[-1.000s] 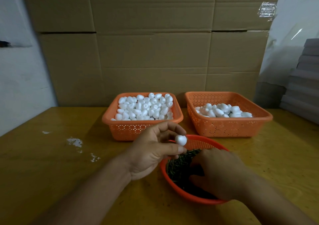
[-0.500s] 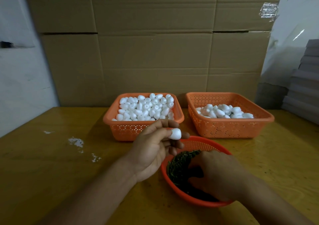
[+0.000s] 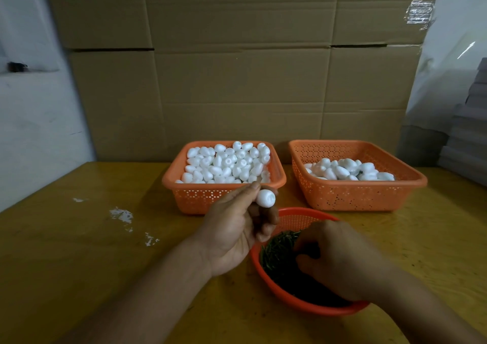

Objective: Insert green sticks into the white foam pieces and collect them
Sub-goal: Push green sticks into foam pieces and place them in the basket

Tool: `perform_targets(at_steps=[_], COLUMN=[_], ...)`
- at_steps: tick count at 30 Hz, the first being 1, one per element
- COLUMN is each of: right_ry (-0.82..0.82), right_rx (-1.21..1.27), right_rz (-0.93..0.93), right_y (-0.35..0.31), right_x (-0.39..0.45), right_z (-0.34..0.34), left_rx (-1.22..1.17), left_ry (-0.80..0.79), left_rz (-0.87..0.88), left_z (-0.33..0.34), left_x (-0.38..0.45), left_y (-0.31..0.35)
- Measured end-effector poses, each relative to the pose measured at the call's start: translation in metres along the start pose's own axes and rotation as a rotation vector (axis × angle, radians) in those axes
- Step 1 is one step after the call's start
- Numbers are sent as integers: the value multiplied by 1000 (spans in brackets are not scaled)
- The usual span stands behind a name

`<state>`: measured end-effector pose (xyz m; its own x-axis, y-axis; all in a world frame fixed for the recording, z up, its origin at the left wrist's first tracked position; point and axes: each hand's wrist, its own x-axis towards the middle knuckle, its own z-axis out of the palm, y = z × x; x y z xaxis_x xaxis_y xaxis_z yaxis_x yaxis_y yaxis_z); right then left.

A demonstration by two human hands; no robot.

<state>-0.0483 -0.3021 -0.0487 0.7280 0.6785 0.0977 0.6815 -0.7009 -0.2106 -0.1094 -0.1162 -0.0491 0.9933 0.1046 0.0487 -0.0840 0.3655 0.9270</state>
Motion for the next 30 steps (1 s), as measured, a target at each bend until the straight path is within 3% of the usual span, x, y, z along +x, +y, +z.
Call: perform_targets(at_steps=[7,12,21,30], right_ry=[162,161,406,468], right_rx=[260,367,783,715], right_rz=[-34,-53,-115,-191], right_y=[8,11,0,-7], right_x=[2,1,-5,-7], right_z=[-4,-4,-10,-3], left_rx=[17,14,19,124], left_ry=[16,24,51,25], left_rz=[1,2,16,72], left_z=[1,0,3,9], left_x=[-1,0,0,-4], left_y=[0,0,0,0])
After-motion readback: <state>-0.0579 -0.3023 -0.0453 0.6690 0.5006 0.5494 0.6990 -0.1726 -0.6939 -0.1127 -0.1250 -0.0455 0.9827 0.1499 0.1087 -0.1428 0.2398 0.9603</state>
